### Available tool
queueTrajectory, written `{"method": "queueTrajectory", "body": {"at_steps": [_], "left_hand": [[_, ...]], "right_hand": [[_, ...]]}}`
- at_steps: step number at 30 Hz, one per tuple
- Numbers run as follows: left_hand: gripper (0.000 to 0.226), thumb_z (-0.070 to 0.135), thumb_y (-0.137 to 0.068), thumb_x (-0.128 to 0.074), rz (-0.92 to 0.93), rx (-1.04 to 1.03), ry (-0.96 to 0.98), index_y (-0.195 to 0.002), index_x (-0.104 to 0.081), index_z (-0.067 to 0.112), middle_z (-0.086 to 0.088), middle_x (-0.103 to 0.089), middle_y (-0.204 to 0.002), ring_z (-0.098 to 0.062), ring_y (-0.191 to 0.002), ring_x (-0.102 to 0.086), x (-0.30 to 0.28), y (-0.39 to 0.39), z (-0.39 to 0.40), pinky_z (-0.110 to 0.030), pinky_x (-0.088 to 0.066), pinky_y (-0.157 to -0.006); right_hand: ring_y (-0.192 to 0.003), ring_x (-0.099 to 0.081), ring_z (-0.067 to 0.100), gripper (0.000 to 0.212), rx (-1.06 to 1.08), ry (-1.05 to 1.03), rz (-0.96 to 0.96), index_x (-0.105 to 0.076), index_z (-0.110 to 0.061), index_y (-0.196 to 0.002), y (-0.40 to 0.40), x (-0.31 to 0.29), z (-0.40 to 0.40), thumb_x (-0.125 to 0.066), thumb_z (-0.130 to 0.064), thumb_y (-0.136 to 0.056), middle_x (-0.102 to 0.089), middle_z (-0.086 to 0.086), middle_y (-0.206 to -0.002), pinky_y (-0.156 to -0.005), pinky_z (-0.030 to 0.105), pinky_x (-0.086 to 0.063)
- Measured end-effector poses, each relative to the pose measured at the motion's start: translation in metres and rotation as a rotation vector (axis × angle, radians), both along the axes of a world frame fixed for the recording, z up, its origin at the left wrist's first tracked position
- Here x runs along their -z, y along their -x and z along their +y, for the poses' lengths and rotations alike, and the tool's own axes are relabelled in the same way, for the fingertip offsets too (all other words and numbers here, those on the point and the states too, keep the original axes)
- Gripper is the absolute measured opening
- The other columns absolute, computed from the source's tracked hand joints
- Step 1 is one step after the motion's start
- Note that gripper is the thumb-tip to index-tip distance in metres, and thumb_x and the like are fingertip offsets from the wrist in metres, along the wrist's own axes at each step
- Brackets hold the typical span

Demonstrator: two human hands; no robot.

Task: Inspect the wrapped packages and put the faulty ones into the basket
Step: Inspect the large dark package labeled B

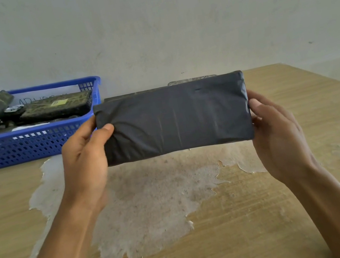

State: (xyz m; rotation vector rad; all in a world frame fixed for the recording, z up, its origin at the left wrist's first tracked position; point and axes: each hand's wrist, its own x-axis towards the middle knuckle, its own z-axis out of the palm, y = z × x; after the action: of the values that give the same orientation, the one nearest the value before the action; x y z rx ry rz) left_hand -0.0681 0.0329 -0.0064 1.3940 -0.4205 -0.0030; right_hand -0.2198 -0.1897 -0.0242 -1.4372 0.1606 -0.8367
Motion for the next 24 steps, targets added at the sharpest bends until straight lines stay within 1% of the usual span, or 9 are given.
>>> {"method": "queueTrajectory", "body": {"at_steps": [3,5,9,11,13,16,18,22,24], "left_hand": [[0.030,0.006,-0.099,-0.051,0.094,0.024,0.021,-0.099,-0.073,0.026,0.014,-0.078,-0.097,0.000,-0.094,-0.072,0.003,-0.003,-0.002,-0.022,-0.054,-0.082],[0.030,0.006,-0.099,-0.049,0.141,0.042,0.036,-0.103,-0.073,0.023,0.010,-0.078,-0.101,-0.003,-0.097,-0.071,0.008,-0.004,-0.005,-0.027,-0.052,-0.083],[0.037,0.005,-0.099,-0.043,0.201,0.079,0.060,-0.126,-0.067,0.013,-0.003,-0.074,-0.119,-0.019,-0.116,-0.066,0.018,-0.007,-0.011,-0.040,-0.048,-0.100],[0.039,0.003,-0.100,-0.040,0.219,0.118,0.073,-0.129,-0.063,0.017,-0.002,-0.073,-0.116,-0.018,-0.109,-0.068,0.019,-0.004,-0.018,-0.044,-0.046,-0.099],[0.037,0.005,-0.104,-0.040,0.202,0.143,0.069,-0.121,-0.064,0.028,0.009,-0.076,-0.101,-0.006,-0.096,-0.068,0.021,0.000,-0.025,-0.038,-0.048,-0.095],[0.035,0.014,-0.107,-0.041,0.088,0.076,-0.040,-0.121,-0.060,0.040,0.017,-0.073,-0.093,0.007,-0.089,-0.066,0.025,0.001,-0.030,-0.023,-0.050,-0.088],[0.037,0.017,-0.107,-0.043,-0.003,0.019,-0.152,-0.137,-0.050,0.039,0.009,-0.067,-0.105,0.010,-0.092,-0.062,0.025,0.004,-0.030,-0.011,-0.047,-0.079],[0.058,0.046,-0.098,-0.055,-0.178,0.009,-0.242,-0.152,-0.034,0.041,0.016,-0.039,-0.148,0.014,-0.130,-0.039,0.011,0.024,-0.026,-0.018,-0.036,-0.109],[0.070,0.060,-0.090,-0.056,-0.323,0.093,-0.194,-0.153,-0.032,0.041,0.024,-0.030,-0.154,0.019,-0.137,-0.028,-0.001,0.040,-0.022,-0.011,-0.028,-0.109]], "right_hand": [[-0.107,-0.059,0.025,0.034,-0.013,-0.096,-0.025,-0.060,-0.005,-0.134,0.000,0.000,-0.001,-0.048,-0.013,-0.104,-0.071,0.007,-0.116,-0.098,0.050,-0.042],[-0.102,-0.061,0.019,0.033,-0.033,-0.108,-0.063,-0.065,-0.015,-0.127,0.001,0.000,-0.004,-0.065,-0.023,-0.094,-0.070,0.001,-0.112,-0.091,0.039,-0.048],[-0.098,-0.063,0.016,0.098,-0.235,-0.272,-0.077,-0.046,-0.019,-0.144,0.002,-0.001,-0.009,-0.094,-0.041,-0.062,-0.066,0.001,-0.112,-0.079,0.033,-0.058],[-0.102,-0.066,0.020,0.097,-0.420,-0.277,-0.080,-0.054,-0.017,-0.141,0.002,-0.002,-0.003,-0.096,-0.044,-0.058,-0.068,0.004,-0.114,-0.089,0.043,-0.057],[-0.101,-0.068,0.020,0.067,-0.526,-0.289,-0.090,-0.074,-0.018,-0.119,0.003,-0.004,0.004,-0.092,-0.047,-0.061,-0.072,0.003,-0.109,-0.093,0.043,-0.054],[-0.106,-0.071,0.020,0.052,-0.613,-0.322,-0.155,-0.075,-0.016,-0.118,0.003,-0.007,0.011,-0.086,-0.038,-0.073,-0.074,0.003,-0.113,-0.098,0.041,-0.054],[-0.100,-0.072,0.022,0.058,-0.599,-0.343,-0.170,-0.070,-0.010,-0.121,0.001,-0.009,0.015,-0.088,-0.033,-0.071,-0.075,0.006,-0.108,-0.092,0.039,-0.057],[-0.098,-0.071,0.028,0.088,-0.508,-0.387,-0.211,-0.049,0.004,-0.135,-0.005,-0.013,0.026,-0.092,-0.028,-0.066,-0.069,0.016,-0.110,-0.080,0.039,-0.061],[-0.101,-0.065,0.033,0.097,-0.458,-0.357,-0.201,-0.040,0.004,-0.142,-0.009,-0.015,0.031,-0.092,-0.029,-0.066,-0.061,0.020,-0.114,-0.081,0.043,-0.059]]}}
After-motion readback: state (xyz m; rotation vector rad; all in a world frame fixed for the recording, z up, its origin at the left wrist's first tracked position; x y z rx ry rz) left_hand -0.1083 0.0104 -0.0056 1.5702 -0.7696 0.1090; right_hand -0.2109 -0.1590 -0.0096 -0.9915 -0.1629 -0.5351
